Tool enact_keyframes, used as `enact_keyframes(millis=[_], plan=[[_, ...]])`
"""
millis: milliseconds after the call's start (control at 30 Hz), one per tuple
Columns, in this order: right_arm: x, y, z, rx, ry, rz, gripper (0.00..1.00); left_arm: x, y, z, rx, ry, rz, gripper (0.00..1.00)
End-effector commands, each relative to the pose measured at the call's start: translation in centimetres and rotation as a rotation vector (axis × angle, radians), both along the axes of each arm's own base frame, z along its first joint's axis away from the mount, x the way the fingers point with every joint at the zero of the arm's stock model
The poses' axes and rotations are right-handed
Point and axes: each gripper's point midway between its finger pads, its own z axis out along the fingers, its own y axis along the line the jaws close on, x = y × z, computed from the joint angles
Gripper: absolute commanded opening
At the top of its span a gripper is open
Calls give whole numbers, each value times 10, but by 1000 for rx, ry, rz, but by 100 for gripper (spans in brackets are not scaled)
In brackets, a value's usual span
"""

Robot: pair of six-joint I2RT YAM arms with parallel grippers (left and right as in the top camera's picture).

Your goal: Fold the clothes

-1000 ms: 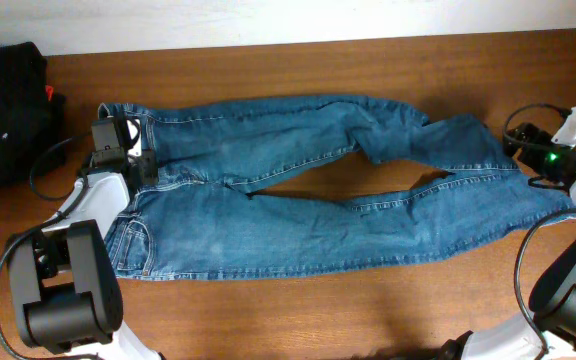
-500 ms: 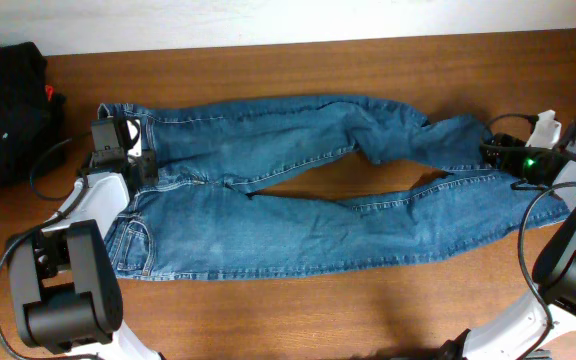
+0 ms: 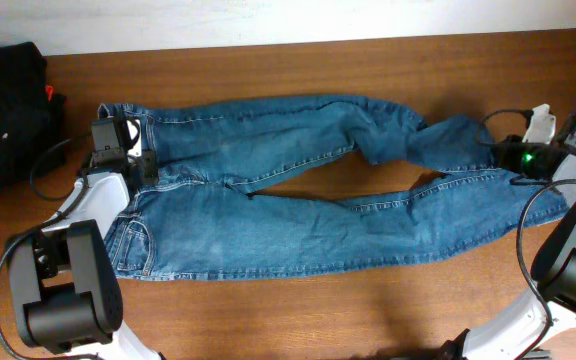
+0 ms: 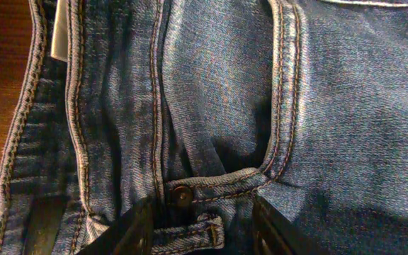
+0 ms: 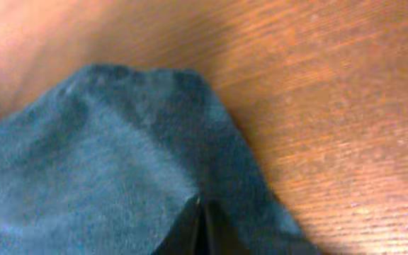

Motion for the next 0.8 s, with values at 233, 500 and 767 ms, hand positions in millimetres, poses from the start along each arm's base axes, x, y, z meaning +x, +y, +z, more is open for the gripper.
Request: enact_keyframes(millis=[233, 500, 767], plan=[[22, -23, 31, -124, -29, 0, 69, -1, -5, -5, -36, 11, -4, 45], [18, -19, 16, -124, 5, 39, 73, 0, -5, -5, -35, 9, -4, 50], [18, 0, -16, -89, 59, 105, 77, 0, -5, -5, -34, 7, -4, 51]])
